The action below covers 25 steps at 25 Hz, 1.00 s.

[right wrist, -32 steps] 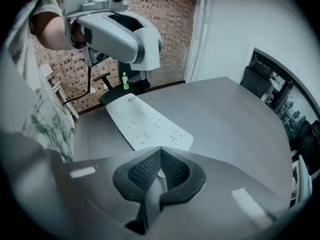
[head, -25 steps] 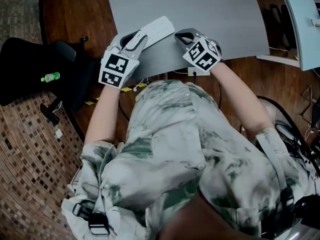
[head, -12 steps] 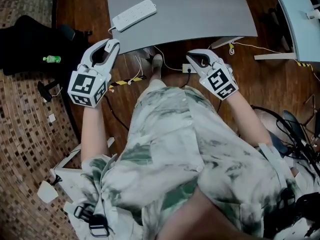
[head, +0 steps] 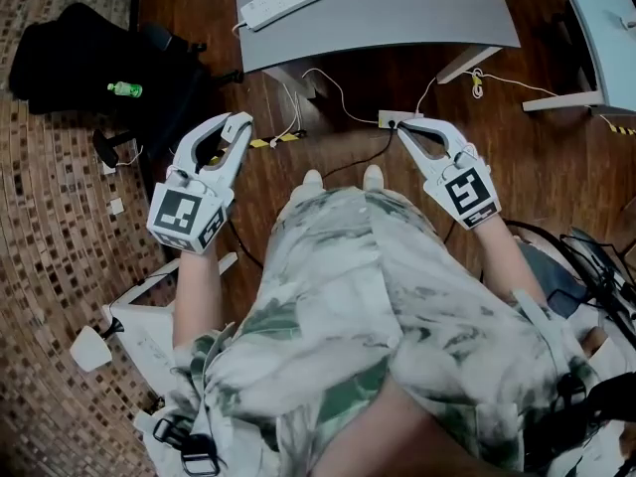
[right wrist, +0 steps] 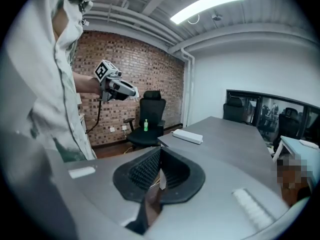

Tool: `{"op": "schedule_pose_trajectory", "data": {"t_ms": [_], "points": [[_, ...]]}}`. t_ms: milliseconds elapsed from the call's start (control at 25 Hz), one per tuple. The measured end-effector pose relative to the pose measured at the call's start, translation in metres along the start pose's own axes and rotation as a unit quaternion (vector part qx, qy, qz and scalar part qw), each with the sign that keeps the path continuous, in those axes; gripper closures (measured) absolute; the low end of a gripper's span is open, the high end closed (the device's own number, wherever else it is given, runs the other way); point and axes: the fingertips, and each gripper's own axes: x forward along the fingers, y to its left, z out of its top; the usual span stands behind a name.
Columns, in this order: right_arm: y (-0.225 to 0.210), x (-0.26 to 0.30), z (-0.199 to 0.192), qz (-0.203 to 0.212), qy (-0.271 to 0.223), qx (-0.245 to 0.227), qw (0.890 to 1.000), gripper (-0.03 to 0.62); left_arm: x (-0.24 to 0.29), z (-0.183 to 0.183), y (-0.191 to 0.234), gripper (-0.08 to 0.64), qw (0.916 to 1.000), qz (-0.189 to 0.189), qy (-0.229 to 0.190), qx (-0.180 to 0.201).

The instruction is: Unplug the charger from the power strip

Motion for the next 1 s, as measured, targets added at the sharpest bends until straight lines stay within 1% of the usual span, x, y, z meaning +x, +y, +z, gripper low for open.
{"op": "schedule_pose_trajectory", "data": {"t_ms": [120, 280, 360, 440, 520, 680, 760, 800, 840, 920, 1000], "points": [[0.018, -0.01, 0.004, -0.006, -0.005, 0.004, 1.0, 0.588, -0.009, 0.0, -0.019, 0.457, 0.9999, -0.015, -0.006, 0.002], [0.046, -0.013, 0.015, -0.01, -0.008, -0.009, 1.0, 0.588, -0.028, 0.001, -0.04, 0.457, 0.9987, -0.042, -0.028, 0.011], [0.065, -0.011, 0.022, -0.013, -0.011, -0.015, 1.0, 0.588, -0.045, -0.007, -0.05, 0.457, 0.998, -0.054, -0.033, 0.009], [0.087, -0.01, 0.031, -0.018, -0.019, -0.008, 1.0, 0.588, -0.063, -0.018, -0.06, 0.457, 0.9972, -0.065, -0.036, 0.011], [0.111, -0.009, 0.041, -0.026, -0.027, -0.001, 0.999, 0.588, -0.082, -0.03, -0.071, 0.457, 0.9958, -0.079, -0.045, 0.014], [0.171, -0.003, 0.053, -0.047, -0.021, -0.026, 0.998, 0.588, -0.123, -0.059, -0.088, 0.457, 0.9902, -0.115, -0.077, 0.016], [0.212, 0.004, 0.055, -0.051, -0.019, -0.003, 0.999, 0.588, -0.152, -0.074, -0.089, 0.457, 0.9869, -0.138, -0.083, -0.001], [0.231, 0.006, 0.058, -0.05, -0.019, 0.011, 0.999, 0.588, -0.166, -0.079, -0.088, 0.457, 0.9861, -0.143, -0.084, -0.011], [0.247, 0.006, 0.063, -0.051, -0.015, 0.019, 0.998, 0.588, -0.177, -0.084, -0.086, 0.457, 0.9855, -0.147, -0.084, -0.011], [0.273, 0.002, 0.067, -0.061, 0.0, 0.013, 0.998, 0.588, -0.19, -0.093, -0.09, 0.457, 0.9821, -0.166, -0.088, 0.002], [0.298, 0.001, 0.066, -0.063, 0.009, -0.002, 0.998, 0.588, -0.202, -0.098, -0.099, 0.457, 0.977, -0.19, -0.097, 0.005]]}}
